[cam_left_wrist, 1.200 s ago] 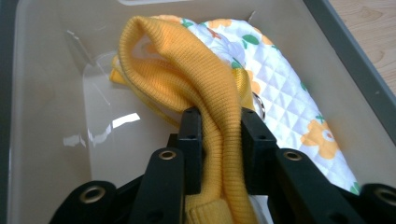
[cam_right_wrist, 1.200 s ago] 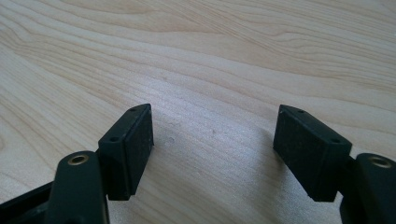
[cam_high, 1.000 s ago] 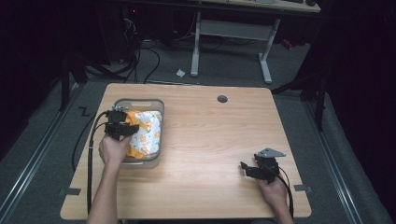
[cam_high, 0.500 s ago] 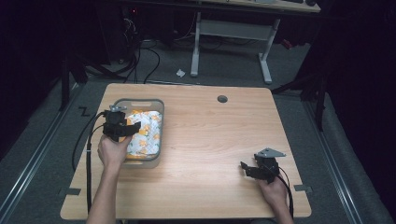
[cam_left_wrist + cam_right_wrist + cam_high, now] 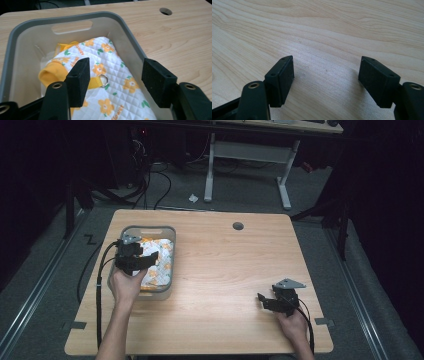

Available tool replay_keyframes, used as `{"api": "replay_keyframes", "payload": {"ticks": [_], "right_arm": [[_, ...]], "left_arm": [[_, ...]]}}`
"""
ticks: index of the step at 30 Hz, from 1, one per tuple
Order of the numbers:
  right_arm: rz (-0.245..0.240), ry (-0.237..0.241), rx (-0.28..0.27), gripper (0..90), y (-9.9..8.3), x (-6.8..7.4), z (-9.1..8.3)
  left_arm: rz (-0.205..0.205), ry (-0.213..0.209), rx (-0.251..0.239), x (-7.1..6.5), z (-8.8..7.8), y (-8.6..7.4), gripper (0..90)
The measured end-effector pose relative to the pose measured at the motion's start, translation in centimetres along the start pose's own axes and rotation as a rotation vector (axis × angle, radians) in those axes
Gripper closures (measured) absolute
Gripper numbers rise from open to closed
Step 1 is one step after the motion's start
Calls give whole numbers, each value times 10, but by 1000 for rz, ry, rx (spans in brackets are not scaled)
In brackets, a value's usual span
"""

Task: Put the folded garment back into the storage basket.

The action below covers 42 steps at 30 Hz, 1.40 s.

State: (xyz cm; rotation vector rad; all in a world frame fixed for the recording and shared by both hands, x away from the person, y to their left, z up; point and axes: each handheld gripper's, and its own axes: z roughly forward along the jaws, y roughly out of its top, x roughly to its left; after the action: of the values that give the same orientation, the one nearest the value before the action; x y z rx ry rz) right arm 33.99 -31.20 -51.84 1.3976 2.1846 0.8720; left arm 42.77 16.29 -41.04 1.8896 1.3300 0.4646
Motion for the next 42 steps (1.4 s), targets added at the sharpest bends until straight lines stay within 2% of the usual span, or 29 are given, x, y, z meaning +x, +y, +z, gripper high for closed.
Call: {"api": "replay_keyframes", "payload": {"ticks": [10,21,31,42], "right_arm": [[0,-1,-1,289,0,0,0],[0,0,-1,289,0,0,0],[0,0,-1,290,0,0,0],[0,-1,-1,289,0,0,0]], "left_arm": [[27,-36,-35,-16,-9,0,419],[65,-78,-45,-35,-14,-3,415],[73,-106,-69,-46,-20,-7,408],[77,-151,-63,-59,-20,-12,403]]}}
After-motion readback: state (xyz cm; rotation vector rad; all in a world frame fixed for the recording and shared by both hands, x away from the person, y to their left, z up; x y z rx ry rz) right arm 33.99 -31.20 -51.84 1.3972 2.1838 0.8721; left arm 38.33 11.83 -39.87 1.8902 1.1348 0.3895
